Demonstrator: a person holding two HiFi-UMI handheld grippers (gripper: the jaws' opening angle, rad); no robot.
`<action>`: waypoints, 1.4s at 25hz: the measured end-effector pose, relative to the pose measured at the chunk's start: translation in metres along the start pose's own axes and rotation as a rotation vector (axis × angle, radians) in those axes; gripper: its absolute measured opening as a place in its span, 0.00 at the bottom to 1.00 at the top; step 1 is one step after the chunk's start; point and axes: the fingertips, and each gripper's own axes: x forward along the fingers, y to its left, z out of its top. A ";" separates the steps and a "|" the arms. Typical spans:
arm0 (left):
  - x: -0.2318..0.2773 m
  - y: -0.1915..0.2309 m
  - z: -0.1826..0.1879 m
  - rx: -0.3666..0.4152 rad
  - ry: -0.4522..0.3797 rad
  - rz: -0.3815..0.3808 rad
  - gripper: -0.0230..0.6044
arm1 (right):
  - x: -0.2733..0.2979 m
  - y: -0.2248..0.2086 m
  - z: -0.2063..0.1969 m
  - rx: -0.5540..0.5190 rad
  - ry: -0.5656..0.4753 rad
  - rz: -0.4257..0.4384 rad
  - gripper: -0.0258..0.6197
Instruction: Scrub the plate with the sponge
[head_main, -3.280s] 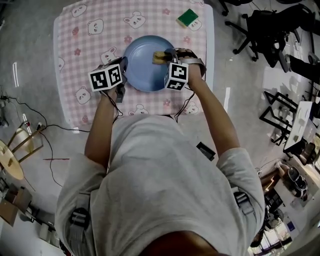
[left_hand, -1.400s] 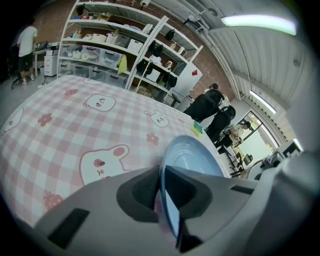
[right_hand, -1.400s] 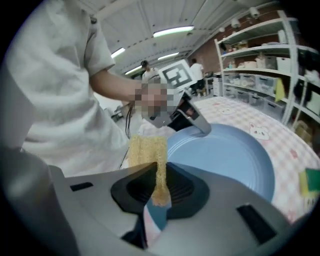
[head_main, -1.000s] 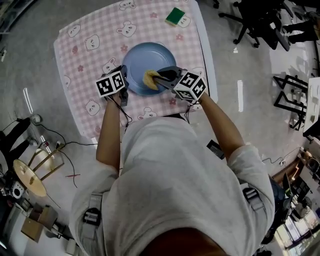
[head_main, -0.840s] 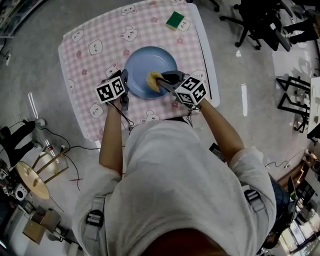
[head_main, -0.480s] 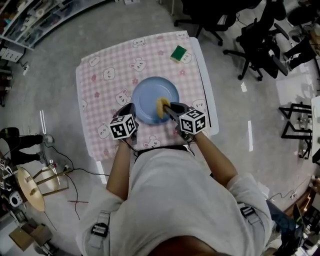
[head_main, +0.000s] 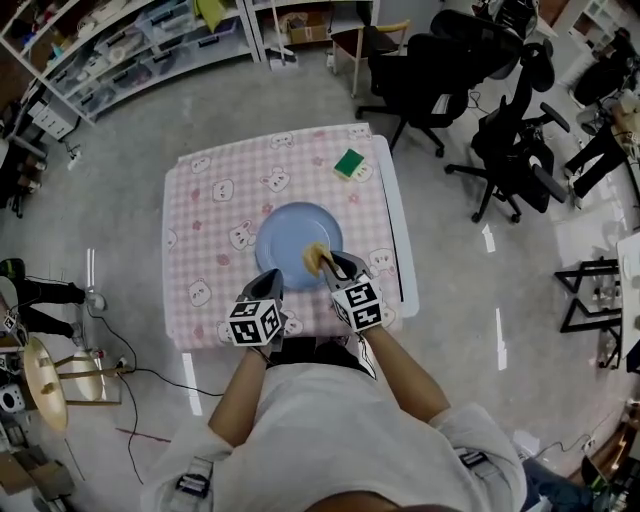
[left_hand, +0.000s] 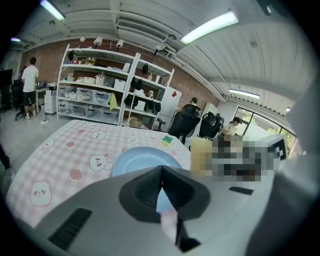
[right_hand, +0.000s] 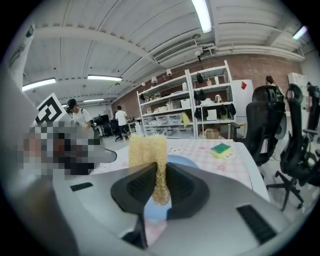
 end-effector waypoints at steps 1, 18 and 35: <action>-0.003 -0.002 0.000 -0.005 -0.005 0.000 0.06 | -0.003 0.002 0.001 -0.003 -0.007 -0.004 0.12; -0.038 -0.021 0.064 0.136 -0.119 -0.096 0.06 | -0.032 0.041 0.068 -0.082 -0.115 -0.112 0.12; -0.114 -0.040 0.217 0.346 -0.476 -0.106 0.06 | -0.099 0.034 0.242 -0.229 -0.463 -0.325 0.12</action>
